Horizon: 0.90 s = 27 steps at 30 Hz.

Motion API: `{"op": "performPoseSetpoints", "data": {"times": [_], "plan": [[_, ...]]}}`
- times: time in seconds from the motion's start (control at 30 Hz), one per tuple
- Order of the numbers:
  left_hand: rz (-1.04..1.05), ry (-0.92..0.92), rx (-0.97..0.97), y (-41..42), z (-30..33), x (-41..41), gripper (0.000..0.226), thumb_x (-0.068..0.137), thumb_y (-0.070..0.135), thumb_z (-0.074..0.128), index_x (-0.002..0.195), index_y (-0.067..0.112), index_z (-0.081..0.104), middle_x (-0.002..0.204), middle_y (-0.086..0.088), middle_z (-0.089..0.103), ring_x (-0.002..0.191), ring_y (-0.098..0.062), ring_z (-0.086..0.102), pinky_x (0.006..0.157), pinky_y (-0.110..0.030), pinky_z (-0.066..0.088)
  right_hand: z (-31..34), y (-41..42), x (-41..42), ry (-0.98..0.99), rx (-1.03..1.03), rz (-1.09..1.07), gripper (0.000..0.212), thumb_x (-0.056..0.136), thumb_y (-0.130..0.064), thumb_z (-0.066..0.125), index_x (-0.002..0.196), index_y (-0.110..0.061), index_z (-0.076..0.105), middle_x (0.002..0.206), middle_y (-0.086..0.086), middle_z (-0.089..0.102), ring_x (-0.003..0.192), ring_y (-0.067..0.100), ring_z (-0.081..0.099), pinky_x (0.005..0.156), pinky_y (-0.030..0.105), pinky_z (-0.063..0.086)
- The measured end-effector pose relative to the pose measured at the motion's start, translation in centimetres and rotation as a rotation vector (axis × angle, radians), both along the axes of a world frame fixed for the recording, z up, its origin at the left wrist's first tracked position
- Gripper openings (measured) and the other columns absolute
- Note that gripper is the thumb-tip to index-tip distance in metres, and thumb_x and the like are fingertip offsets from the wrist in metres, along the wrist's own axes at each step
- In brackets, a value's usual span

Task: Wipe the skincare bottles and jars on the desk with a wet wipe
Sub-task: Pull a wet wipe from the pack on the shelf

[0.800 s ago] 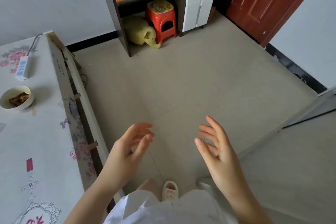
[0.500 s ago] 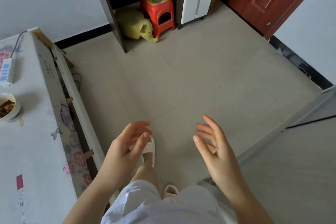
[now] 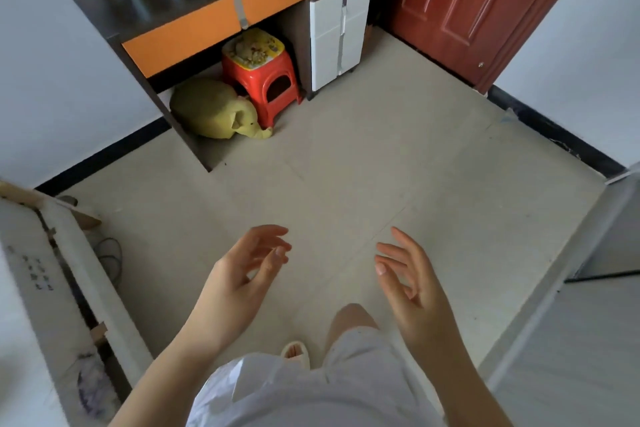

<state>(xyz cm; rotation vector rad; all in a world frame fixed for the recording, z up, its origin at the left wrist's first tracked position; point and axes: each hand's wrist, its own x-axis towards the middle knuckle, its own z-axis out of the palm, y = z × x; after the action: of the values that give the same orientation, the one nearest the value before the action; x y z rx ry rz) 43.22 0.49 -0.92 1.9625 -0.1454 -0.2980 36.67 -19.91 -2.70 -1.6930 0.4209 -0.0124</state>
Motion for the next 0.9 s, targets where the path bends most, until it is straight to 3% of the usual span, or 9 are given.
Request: {"op": "performPoseSetpoints", "data": {"times": [0.2, 0.4, 0.7, 0.9], "plan": [[-0.065, 0.003, 0.018, -6.4, -1.4, 13.5, 0.019, 0.093, 0.013, 0.05, 0.103, 0.028, 0.057, 0.097, 0.015, 0.066, 0.087, -0.003, 0.065, 0.074, -0.006, 0.045, -1.0, -6.1, 12.4, 0.027, -0.012, -0.066, 0.042, 0.088, -0.019, 0.056, 0.121, -0.041, 0.043, 0.115, -0.018, 0.057, 0.098, -0.016, 0.054, 0.071, -0.001, 0.04], [-0.034, -0.003, -0.018, -15.5, -0.2, 27.8, 0.023, 0.092, 0.011, 0.05, 0.1, 0.032, 0.057, 0.094, 0.016, 0.067, 0.086, -0.001, 0.066, 0.074, -0.007, 0.045, 0.5, -15.5, 27.4, 0.022, -0.065, -0.05, 0.041, 0.088, -0.022, 0.056, 0.118, -0.046, 0.042, 0.115, -0.019, 0.057, 0.101, -0.016, 0.052, 0.074, 0.0, 0.041], [0.082, -0.012, -0.003, -22.3, -0.6, 46.9, 0.023, 0.092, 0.012, 0.051, 0.1, 0.032, 0.058, 0.095, 0.021, 0.066, 0.087, 0.001, 0.065, 0.076, -0.006, 0.045, 0.2, -22.9, 48.7, 0.026, -0.082, 0.068, 0.042, 0.09, -0.018, 0.053, 0.126, -0.037, 0.041, 0.116, -0.018, 0.056, 0.099, -0.018, 0.052, 0.074, -0.001, 0.04], [0.057, -0.068, 0.021, -26.6, 0.3, 63.8, 0.022, 0.092, 0.009, 0.05, 0.102, 0.028, 0.058, 0.092, 0.013, 0.068, 0.087, 0.002, 0.064, 0.074, -0.006, 0.045, 1.0, -27.2, 64.9, -0.024, -0.097, 0.05, 0.04, 0.089, -0.023, 0.054, 0.121, -0.044, 0.041, 0.115, -0.019, 0.057, 0.102, -0.014, 0.053, 0.077, 0.001, 0.042]]}}
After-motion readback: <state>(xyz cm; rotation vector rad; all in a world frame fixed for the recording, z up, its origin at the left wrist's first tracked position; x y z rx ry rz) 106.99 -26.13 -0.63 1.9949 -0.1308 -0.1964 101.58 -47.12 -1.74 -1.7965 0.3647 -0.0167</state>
